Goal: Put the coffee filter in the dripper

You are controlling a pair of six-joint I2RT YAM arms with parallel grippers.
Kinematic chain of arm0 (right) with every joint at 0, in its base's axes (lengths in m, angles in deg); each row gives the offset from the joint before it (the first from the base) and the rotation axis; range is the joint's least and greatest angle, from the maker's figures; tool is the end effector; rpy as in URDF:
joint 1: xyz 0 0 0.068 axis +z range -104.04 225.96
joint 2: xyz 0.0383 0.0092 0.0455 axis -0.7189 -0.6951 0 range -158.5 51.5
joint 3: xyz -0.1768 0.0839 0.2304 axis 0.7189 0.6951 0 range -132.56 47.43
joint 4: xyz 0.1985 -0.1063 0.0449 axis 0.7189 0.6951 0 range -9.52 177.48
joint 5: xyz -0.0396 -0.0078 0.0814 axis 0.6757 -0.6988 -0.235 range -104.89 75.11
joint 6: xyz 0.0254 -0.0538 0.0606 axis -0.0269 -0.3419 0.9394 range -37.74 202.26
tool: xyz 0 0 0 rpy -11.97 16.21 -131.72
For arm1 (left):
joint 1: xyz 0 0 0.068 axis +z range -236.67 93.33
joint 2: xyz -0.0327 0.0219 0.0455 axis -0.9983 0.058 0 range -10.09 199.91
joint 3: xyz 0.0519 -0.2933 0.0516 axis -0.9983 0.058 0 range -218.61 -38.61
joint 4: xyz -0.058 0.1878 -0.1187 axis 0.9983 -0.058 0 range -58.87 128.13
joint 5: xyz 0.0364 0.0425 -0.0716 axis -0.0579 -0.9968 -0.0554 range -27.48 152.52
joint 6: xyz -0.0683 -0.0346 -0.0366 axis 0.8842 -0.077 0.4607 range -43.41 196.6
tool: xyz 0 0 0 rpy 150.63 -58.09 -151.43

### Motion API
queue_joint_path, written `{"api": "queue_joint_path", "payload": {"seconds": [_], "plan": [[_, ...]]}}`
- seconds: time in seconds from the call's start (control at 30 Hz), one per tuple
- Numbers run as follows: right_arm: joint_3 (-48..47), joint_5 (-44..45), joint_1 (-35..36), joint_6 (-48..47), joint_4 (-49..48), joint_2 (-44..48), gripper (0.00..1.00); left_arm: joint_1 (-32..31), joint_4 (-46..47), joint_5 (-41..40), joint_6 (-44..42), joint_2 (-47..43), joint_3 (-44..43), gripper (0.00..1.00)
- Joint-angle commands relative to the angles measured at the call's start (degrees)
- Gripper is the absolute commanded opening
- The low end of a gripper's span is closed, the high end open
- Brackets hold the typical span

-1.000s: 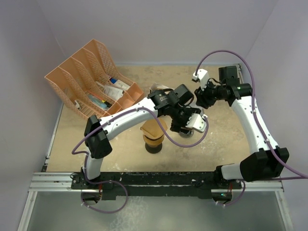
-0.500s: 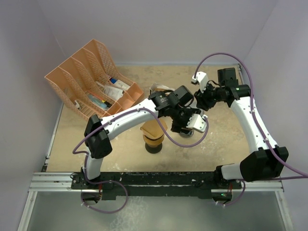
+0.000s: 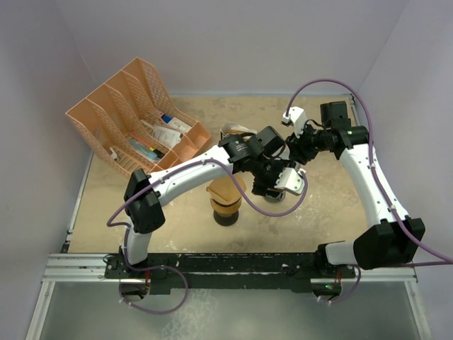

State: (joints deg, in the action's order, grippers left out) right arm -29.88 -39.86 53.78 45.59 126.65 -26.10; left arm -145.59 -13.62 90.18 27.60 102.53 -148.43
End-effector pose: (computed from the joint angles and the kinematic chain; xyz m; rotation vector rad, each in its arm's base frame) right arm 0.2585 0.0674 0.3572 -1.0556 2.0456 0.2635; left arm 0.1913 -0.3843 0.3208 2.1255 1.3048 -0.6784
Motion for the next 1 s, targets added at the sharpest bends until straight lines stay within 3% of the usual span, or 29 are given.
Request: {"api": "queue_joint_path", "payload": {"seconds": [0.0,0.7,0.97], "plan": [[-0.78,-0.56,-0.34,0.19,0.09,1.43,0.5,-0.49,-0.43,1.71,0.43,0.48,-2.53,0.66],[0.76,0.18,-0.3,-0.12,0.3,0.98,0.5,-0.47,-1.06,1.78,-1.52,-0.16,0.02,0.66],[-2.79,0.03,-0.34,1.02,1.11,1.62,0.5,-0.43,-2.38,2.18,-1.29,-0.36,-3.45,0.67]]}}
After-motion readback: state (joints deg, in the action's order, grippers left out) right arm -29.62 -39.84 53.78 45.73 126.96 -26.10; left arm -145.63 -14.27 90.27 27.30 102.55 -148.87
